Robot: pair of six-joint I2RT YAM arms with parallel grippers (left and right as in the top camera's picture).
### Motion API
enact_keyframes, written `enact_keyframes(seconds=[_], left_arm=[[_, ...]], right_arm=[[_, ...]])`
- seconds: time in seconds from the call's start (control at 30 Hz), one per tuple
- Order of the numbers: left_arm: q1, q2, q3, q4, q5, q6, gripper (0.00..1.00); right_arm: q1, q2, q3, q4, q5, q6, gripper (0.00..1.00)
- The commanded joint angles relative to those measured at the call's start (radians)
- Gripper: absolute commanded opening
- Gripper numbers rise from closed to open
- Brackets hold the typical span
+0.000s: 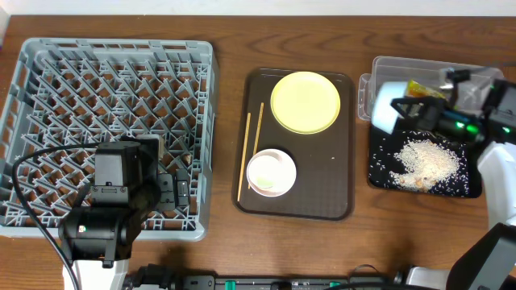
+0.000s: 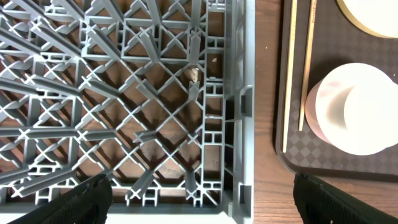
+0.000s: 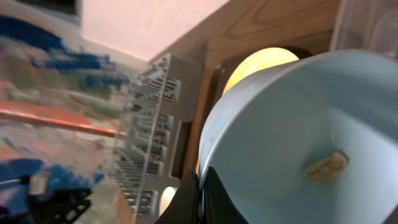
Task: Sort waste into correct bins and load items into the dishwasher
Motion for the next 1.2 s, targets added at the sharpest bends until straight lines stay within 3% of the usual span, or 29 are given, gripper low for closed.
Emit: enact_keyframes(seconds=[0.0, 0.77, 1.17], left_arm=[[0.005, 0.0, 0.021, -0.002, 0.013, -0.002, 0.95], [0.005, 0.0, 0.021, -0.003, 0.014, -0.002, 0.95], [0.005, 0.0, 0.021, -0.003, 0.014, -0.002, 0.95]], right_arm=[[-0.066, -0.003, -0.033, -0.002, -0.156, -0.025, 0.01], [-0.364, 0.045, -0.158, 0.006, -0.286, -0.159, 0.01], [-0.376, 0.088, -0.164, 0.042, -0.397, -0.158, 0.01]])
